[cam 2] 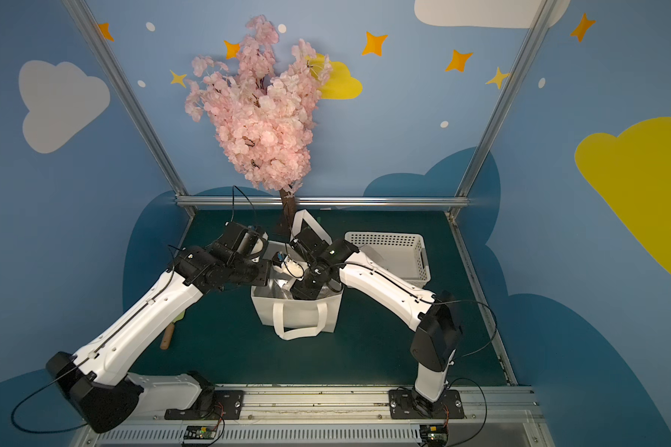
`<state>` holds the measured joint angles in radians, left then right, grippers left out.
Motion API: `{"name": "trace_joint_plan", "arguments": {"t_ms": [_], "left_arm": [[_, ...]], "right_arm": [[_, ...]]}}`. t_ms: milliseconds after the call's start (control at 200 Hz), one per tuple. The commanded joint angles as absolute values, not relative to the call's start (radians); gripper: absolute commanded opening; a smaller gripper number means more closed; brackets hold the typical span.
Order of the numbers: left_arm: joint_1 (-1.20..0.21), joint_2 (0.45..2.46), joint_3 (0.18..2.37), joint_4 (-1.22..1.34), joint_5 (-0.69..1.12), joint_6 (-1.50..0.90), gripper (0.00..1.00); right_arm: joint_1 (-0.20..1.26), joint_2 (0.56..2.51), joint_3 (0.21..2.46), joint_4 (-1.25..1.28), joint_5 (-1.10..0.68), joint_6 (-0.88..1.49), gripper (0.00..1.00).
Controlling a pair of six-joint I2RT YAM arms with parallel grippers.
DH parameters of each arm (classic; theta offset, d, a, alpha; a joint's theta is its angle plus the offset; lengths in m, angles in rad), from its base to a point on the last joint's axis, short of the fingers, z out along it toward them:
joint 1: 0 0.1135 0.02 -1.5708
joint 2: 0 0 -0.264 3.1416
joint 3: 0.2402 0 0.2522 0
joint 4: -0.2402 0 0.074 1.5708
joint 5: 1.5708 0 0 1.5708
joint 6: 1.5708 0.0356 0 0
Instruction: Place the ice pack in the delivery bag
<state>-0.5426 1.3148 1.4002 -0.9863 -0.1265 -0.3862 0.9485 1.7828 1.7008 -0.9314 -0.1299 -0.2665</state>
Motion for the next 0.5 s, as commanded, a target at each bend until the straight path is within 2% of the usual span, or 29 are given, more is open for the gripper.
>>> {"name": "trace_joint_plan", "arguments": {"t_ms": [0,205,496], "left_arm": [[-0.530,1.305,1.407,-0.986,-0.122,-0.387,0.03],[-0.526,1.292,1.402,-0.964,-0.106,-0.383,0.03],[-0.526,1.291,1.379,-0.950,-0.071,-0.387,0.03]], "right_arm": [[0.966,1.802,1.726,-0.990,-0.086,-0.285,0.45],[0.968,1.829,1.643,-0.953,-0.056,-0.276,0.48],[0.964,2.016,1.795,-1.039,-0.034,-0.228,0.55]]}}
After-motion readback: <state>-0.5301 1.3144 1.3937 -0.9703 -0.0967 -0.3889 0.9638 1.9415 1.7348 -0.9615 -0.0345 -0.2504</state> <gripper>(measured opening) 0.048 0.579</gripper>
